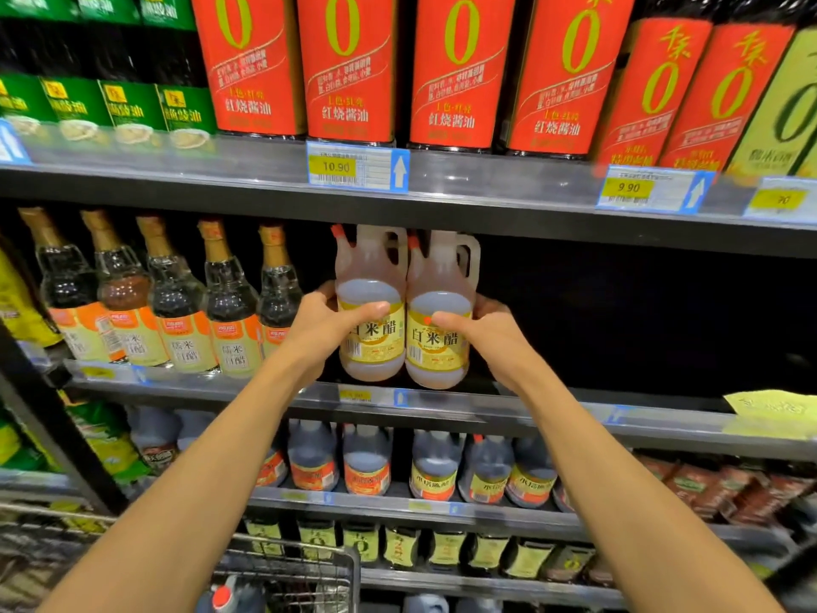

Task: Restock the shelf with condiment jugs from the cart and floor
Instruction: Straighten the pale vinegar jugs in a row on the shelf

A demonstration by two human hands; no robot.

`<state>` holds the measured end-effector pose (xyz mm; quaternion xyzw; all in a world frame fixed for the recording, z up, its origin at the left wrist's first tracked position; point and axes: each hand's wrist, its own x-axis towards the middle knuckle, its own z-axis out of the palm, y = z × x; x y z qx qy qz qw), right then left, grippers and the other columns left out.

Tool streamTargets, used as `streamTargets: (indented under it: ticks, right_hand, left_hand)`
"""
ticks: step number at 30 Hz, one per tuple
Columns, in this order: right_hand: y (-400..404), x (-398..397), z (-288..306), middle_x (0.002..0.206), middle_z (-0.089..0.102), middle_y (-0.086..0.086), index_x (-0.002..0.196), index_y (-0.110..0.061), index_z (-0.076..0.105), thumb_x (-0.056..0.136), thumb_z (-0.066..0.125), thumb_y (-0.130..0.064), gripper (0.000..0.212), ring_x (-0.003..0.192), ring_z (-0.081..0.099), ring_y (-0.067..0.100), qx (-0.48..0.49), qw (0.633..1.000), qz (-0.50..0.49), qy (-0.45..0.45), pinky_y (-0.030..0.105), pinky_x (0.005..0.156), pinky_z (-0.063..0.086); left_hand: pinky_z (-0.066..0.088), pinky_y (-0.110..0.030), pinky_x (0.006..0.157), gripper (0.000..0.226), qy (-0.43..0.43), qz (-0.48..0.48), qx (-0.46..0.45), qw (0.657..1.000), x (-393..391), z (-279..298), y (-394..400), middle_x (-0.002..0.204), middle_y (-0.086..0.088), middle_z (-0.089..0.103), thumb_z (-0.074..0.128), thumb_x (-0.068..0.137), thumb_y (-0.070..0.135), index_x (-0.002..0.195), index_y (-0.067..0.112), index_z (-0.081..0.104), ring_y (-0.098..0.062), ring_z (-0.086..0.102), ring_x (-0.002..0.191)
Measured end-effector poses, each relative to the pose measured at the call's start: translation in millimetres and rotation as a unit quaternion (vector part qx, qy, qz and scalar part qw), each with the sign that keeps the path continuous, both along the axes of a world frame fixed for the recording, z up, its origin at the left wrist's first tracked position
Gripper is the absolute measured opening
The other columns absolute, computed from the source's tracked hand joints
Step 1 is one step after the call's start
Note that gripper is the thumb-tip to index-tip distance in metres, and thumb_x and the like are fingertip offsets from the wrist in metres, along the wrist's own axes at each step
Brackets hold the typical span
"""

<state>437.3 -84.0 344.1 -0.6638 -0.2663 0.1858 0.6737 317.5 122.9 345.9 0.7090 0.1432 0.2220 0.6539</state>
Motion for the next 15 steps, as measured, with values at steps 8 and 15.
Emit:
streamTargets:
  ticks: [8, 15]
  right_hand:
    - [6.7, 8.7, -18.5, 0.113, 0.076, 0.005, 0.126, -0.013, 0.063, 0.077, 0.084, -0.01, 0.053, 0.106, 0.072, 0.022, 0.022, 0.999, 0.024, -0.002, 0.043, 0.092, 0.058]
    - [6.2, 10.6, -37.5, 0.117, 0.074, 0.005, 0.129, -0.016, 0.056, 0.066, 0.092, -0.008, 0.073, 0.108, 0.071, 0.021, 0.009, 1.0, 0.023, 0.004, 0.043, 0.093, 0.058]
  left_hand:
    - [0.058, -0.045, 0.092, 0.092, -0.011, 0.028, 0.011, 0.999, 0.3, -14.4, 4.1, 0.111, -0.004, 0.075, 0.096, 0.047, 0.04, 0.127, 0.012, 0.06, -0.019, 0.073, 0.103]
    - [0.058, -0.033, 0.09, 0.079, 0.011, 0.039, 0.044, 0.998, 3.3, -32.9, 5.8, 0.114, 0.004, 0.073, 0.095, 0.06, 0.029, 0.129, 0.017, 0.058, -0.008, 0.07, 0.102]
